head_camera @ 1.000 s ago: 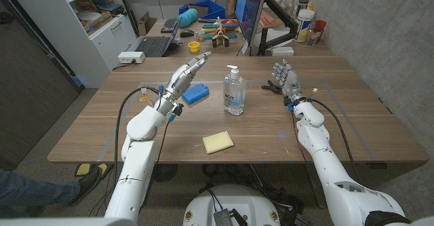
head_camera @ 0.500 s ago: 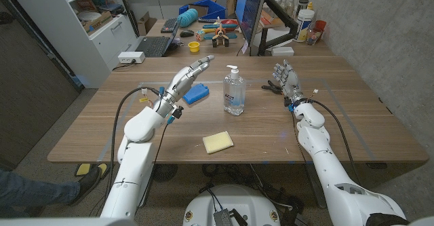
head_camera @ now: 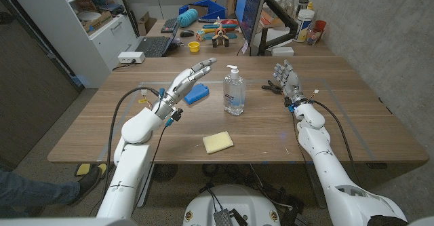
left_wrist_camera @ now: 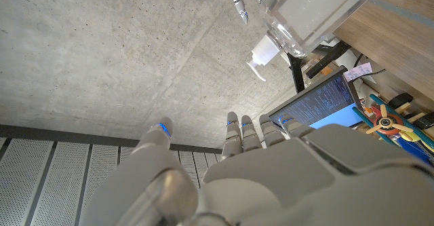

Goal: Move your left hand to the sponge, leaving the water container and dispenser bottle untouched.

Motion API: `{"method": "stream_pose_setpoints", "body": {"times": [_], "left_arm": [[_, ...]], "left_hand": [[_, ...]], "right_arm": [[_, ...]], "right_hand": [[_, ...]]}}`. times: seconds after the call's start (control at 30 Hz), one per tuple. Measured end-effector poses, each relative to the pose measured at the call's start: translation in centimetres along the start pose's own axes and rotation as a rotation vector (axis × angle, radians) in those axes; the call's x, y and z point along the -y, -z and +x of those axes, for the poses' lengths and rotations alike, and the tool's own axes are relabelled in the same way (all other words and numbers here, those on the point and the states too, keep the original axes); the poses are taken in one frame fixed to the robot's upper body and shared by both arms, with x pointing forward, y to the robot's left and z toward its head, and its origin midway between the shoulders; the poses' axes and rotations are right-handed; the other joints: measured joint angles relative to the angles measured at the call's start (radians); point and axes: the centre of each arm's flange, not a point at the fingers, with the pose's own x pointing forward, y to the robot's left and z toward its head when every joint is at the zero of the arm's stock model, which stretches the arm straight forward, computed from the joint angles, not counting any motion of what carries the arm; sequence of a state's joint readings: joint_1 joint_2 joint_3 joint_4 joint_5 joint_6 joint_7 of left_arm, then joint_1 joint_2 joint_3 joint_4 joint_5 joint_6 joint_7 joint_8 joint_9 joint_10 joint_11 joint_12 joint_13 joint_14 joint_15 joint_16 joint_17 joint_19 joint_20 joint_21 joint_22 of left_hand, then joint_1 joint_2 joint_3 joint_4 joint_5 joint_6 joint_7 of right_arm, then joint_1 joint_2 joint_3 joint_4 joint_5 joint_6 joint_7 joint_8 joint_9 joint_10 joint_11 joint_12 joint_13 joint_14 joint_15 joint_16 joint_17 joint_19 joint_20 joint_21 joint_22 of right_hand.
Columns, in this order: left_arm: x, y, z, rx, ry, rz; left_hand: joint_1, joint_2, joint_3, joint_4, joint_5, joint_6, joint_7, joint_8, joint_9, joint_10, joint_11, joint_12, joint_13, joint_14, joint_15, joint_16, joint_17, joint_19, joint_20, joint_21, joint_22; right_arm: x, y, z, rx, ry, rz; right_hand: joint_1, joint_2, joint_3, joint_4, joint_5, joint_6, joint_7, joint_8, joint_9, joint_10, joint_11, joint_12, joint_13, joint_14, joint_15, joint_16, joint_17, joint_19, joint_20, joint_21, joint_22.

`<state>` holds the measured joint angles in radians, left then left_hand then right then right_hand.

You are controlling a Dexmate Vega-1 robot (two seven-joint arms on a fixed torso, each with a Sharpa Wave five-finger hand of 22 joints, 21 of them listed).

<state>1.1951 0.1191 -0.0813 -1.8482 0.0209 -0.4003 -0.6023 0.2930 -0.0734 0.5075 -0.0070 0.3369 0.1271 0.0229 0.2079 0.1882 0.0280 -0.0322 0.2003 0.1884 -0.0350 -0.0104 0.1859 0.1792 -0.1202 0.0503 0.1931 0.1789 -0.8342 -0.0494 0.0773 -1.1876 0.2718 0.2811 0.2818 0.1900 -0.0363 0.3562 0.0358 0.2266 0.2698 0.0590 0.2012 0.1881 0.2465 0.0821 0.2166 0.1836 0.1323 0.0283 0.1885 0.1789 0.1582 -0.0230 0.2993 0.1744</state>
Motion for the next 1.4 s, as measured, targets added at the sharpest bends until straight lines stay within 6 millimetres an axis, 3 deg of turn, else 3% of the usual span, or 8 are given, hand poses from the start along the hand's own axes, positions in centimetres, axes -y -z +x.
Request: {"method": "stream_pose_setpoints", "body": {"times": [1.4], "left_arm": [[1.7, -1.8, -1.4, -0.04, 0.089, 0.197]], "left_hand": [[0.04, 0.005, 0.008, -0.022, -0.008, 0.0, 0.0, 0.0, 0.0, 0.004, -0.004, 0.0, 0.0, 0.006, -0.006, 0.0, -0.003, 0.0, 0.025, 0.0, 0.0]], "right_arm": [[-0.2, 0.1, -0.1, 0.014, 0.003, 0.012]], "right_hand": [[-0.005, 0.005, -0.003, -0.003, 0.0, 0.0, 0.0, 0.0, 0.0, 0.005, 0.005, 0.0, 0.0, 0.0, 0.0, 0.0, 0.0, 0.0, 0.0, -0.015, 0.0]]}}
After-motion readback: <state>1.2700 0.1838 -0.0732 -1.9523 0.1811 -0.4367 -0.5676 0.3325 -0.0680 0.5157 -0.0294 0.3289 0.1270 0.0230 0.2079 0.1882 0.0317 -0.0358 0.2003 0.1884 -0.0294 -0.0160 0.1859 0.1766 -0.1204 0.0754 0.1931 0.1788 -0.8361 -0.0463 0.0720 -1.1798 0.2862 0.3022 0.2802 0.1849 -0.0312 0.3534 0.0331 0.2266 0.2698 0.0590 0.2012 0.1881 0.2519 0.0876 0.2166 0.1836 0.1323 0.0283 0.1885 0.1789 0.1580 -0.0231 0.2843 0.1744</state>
